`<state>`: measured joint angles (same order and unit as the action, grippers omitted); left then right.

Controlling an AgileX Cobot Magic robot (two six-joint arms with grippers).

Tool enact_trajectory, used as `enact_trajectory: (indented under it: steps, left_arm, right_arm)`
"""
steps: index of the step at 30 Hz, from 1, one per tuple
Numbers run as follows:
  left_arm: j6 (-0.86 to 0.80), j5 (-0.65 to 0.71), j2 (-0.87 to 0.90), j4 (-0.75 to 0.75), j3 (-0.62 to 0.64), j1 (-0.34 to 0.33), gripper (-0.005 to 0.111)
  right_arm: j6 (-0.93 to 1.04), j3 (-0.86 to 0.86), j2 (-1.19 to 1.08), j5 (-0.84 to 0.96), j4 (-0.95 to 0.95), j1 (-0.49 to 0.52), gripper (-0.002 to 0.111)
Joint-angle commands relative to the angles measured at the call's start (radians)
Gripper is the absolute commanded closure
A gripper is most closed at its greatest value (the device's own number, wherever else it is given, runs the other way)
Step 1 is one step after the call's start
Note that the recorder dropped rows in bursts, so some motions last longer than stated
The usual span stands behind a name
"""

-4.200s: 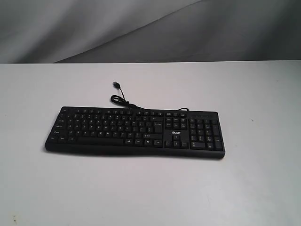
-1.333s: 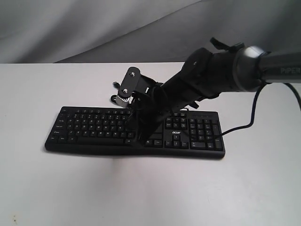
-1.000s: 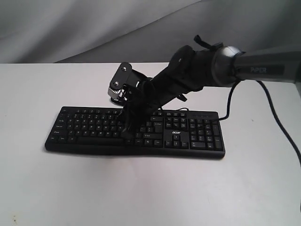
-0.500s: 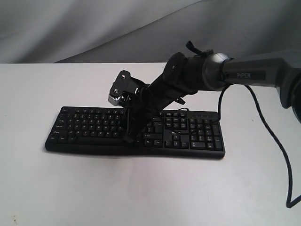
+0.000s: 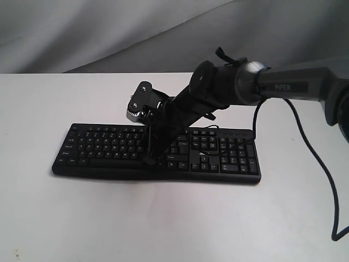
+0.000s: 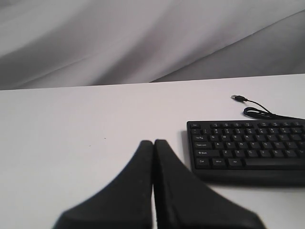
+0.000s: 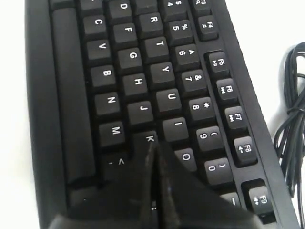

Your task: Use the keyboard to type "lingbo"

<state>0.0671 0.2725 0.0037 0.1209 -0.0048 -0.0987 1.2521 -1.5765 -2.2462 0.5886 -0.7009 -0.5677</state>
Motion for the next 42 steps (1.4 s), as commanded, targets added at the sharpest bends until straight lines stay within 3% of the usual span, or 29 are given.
enact_trajectory:
  steps: [1, 29, 42]
  left_arm:
    - [0.002, -0.007, -0.004, -0.004, 0.005, -0.001, 0.106]
    - [0.002, -0.007, -0.004, -0.004, 0.005, -0.001, 0.106]
    - [0.002, -0.007, -0.004, -0.004, 0.005, -0.001, 0.106]
  right_arm:
    - [-0.004, -0.007, -0.019, -0.032, 0.003, -0.001, 0.108]
    - [-0.024, -0.007, 0.008, -0.028, 0.03, -0.001, 0.108]
    - [-0.026, -0.191, -0.101, 0.066, 0.002, -0.003, 0.108]
